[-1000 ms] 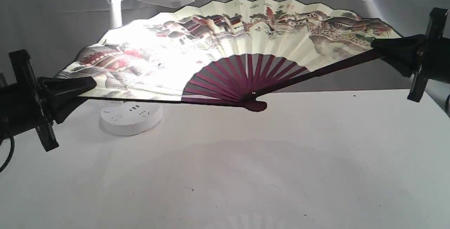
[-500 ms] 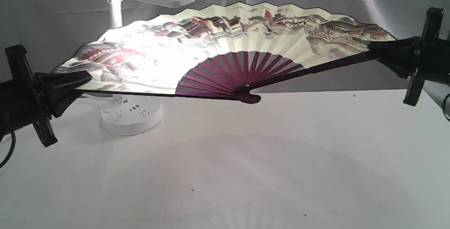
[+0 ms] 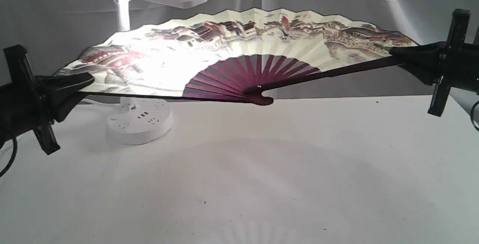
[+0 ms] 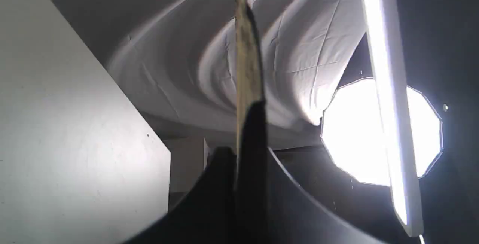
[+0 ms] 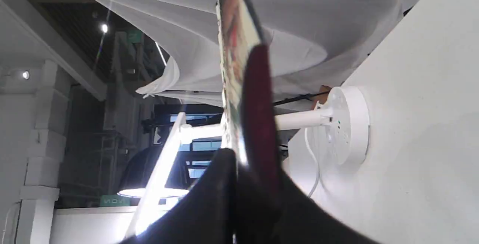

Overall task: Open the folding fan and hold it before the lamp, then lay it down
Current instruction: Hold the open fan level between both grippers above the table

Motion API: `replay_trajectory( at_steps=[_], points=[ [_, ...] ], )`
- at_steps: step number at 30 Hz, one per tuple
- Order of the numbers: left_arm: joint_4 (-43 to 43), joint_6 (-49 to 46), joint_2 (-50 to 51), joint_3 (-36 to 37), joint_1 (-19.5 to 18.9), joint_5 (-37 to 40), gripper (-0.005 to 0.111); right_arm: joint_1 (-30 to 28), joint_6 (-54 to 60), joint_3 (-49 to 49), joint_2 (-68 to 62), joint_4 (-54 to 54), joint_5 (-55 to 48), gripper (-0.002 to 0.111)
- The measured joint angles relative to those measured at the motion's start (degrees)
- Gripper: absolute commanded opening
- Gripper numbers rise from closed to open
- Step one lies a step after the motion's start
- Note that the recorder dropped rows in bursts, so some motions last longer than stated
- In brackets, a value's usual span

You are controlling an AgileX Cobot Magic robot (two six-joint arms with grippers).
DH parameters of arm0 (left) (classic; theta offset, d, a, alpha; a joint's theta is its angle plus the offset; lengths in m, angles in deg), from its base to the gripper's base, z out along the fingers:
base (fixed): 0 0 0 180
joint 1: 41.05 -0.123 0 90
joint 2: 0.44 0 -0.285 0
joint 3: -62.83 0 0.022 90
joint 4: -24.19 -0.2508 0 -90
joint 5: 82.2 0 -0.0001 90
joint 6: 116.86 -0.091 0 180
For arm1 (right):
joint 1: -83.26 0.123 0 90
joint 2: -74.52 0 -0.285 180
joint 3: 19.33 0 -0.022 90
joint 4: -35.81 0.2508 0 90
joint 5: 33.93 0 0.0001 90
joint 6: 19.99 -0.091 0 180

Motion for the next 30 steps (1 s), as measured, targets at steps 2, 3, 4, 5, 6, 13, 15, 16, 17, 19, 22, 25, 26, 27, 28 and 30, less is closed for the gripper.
replay_trajectory(
  at_steps=[2, 3, 4, 5, 6, 13, 15, 16, 17, 19, 22, 25, 26, 27, 28, 30],
  points=[
    [0.22, 0.00, 0.00, 0.00, 0.11, 0.50, 0.000, 0.00, 0.00, 0.00, 0.00, -0.12, 0.00, 0.000],
    [0.55, 0.00, 0.00, 0.00, 0.11, 0.64, 0.000, 0.00, 0.00, 0.00, 0.00, -0.16, 0.00, 0.000],
    [0.83, 0.00, 0.00, 0.00, 0.20, 0.64, 0.000, 0.11, 0.00, 0.00, 0.00, -0.16, 0.00, 0.000],
    [1.23, 0.00, 0.00, 0.00, 0.20, 0.73, 0.000, 0.11, 0.00, 0.00, 0.00, -0.16, 0.00, 0.000],
    [1.37, 0.00, 0.00, 0.00, 0.20, 0.73, 0.000, 0.22, 0.00, 0.00, 0.00, -0.16, 0.00, 0.000],
    [2.49, 0.00, 0.00, 0.00, 0.47, 3.31, 0.000, 0.56, -0.23, 0.00, 0.00, -0.38, 0.82, 0.000],
    [2.49, 0.00, 0.00, 0.00, 0.46, 3.93, 0.000, 0.56, -0.28, 0.00, 0.00, -0.62, 1.05, 0.000],
    [2.49, 0.00, 0.00, 0.00, 0.46, 4.18, 0.000, 0.56, -0.46, 0.00, 0.00, -0.74, 1.14, 0.000],
    [2.49, 0.00, -0.10, 0.00, 0.46, 4.18, 0.000, 0.56, -0.68, 0.00, 0.00, -0.75, 1.27, 0.000],
    [2.73, 0.00, -0.10, 0.00, 0.46, 4.26, 0.000, 0.56, -0.82, 0.00, 0.00, -0.75, 1.36, 0.000],
    [2.98, 0.00, -0.21, 0.00, 0.46, 4.58, 0.000, 0.56, -1.54, 0.00, 0.00, -0.84, 1.48, 0.000],
    [3.12, 0.00, -0.22, 0.00, 0.46, 5.23, 0.000, 0.56, -2.34, 0.00, 0.00, -1.07, 1.48, 0.000],
    [3.12, 0.00, -0.22, 0.00, 0.46, 5.49, 0.000, 0.56, -2.63, 0.00, 0.00, -1.20, 1.48, 0.000],
    [3.12, 0.00, -0.22, 0.00, 0.46, 5.67, 0.000, 0.56, -2.63, 0.00, 0.00, -1.32, 1.48, 0.000],
    [3.12, 0.00, -0.22, 0.00, 0.46, 5.93, 0.000, 0.56, -2.73, 0.00, 0.00, -1.32, 1.48, 0.000],
    [3.01, 0.00, -0.22, 0.00, 0.46, 6.31, 0.000, 0.56, -2.73, 0.00, 0.00, -1.57, 1.48, 0.000]
  ],
)
